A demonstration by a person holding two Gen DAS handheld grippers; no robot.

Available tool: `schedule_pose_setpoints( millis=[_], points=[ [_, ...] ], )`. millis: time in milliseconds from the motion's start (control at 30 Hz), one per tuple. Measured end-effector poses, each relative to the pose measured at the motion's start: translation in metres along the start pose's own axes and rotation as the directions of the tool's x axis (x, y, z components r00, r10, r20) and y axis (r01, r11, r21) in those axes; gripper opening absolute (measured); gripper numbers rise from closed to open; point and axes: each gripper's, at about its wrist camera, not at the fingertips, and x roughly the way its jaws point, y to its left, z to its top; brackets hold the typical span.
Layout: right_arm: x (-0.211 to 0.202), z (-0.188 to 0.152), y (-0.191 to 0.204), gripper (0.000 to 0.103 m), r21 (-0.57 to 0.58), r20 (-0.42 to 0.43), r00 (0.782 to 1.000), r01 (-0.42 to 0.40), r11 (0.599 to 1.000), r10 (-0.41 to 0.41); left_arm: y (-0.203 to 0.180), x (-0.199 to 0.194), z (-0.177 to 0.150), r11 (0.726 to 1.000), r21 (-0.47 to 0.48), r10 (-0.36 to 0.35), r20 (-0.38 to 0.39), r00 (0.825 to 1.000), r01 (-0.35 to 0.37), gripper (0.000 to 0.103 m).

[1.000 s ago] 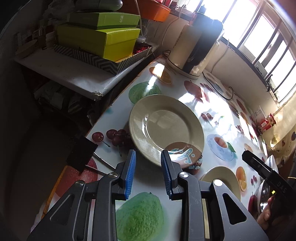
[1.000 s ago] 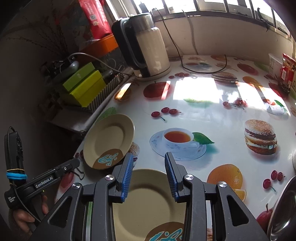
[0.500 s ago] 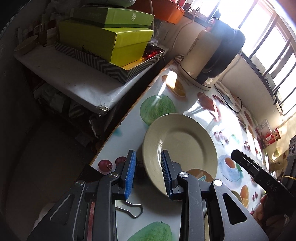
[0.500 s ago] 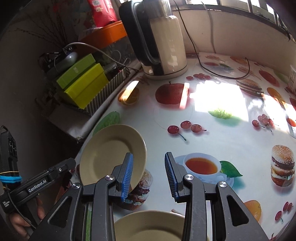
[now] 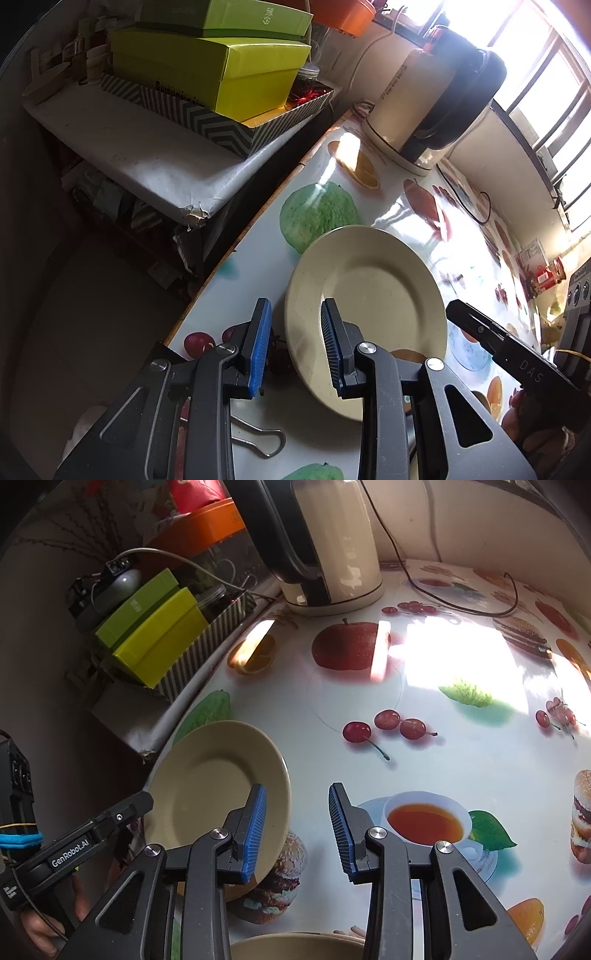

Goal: Organize plates and bowls

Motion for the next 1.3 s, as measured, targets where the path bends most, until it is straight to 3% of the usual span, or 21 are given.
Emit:
schedule_pose_setpoints(
  millis=[367,500,767,1300],
  points=[
    [0.01,-0.001,0.004,0.027,-0.005,-0.024,1.0,-0.019,1.0,0.019,0.0,0.008,-0.001,1.0,-0.006,-0.013,-0.021,1.0,0.012,0.029],
    [0.012,-0.001,0.003,0.023,0.001,-0.032,0.999,-0.026,1.0,0.026,-0.001,0.01,-0.003,1.0,-0.002,-0.013,-0.023,1.0,0.013,0.023],
    [0.013,-0.003,0.005,0.014,-0.004,-0.032,0.999,-0.039,0.999,0.039,-0.003,0.009,-0.002,1.0,0.007,-0.005,-0.021,1.0,0.005,0.022],
    [0.01,-0.003,0.004,0.013,0.003,-0.029,0.999,-0.037,0.999,0.037,-0.003,0.009,-0.003,1.0,0.008,-0.003,-0.023,1.0,0.004,0.022]
  ],
)
